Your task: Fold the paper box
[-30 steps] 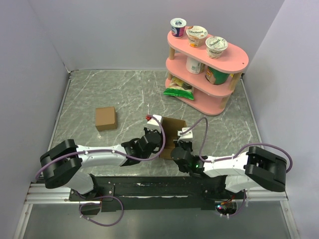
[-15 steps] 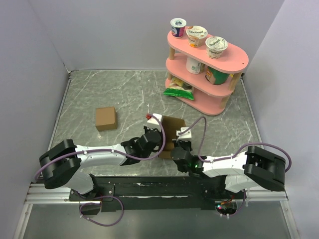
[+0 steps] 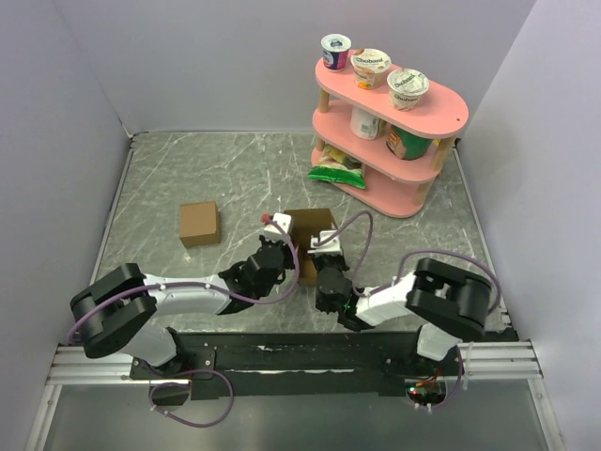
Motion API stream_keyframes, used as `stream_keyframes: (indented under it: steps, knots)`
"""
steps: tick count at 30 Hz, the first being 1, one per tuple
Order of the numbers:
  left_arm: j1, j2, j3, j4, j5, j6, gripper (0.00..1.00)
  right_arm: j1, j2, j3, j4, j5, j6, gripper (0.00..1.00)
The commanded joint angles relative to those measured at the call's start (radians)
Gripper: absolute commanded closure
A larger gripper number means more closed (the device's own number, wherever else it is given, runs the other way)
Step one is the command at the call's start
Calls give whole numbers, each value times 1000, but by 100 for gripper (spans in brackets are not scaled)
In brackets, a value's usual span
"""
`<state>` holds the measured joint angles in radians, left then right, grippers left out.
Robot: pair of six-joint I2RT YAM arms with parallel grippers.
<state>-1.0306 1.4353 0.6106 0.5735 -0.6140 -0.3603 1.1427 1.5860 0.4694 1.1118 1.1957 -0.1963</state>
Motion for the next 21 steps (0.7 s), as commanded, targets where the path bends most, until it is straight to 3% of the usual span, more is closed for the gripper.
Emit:
stream_keyframes:
  steps: [1,5,13,21]
  knots:
    - [-17,14,-51,184,141,-6,99,12,80,64,272,-47,-121,89]
    - [-3,48,-42,171,146,-58,99,11,98,51,310,-35,-120,89]
    - [-5,105,34,100,151,-143,99,12,22,29,-40,-77,152,92]
    - [-23,149,14,130,146,-138,99,11,16,29,-197,-105,308,94]
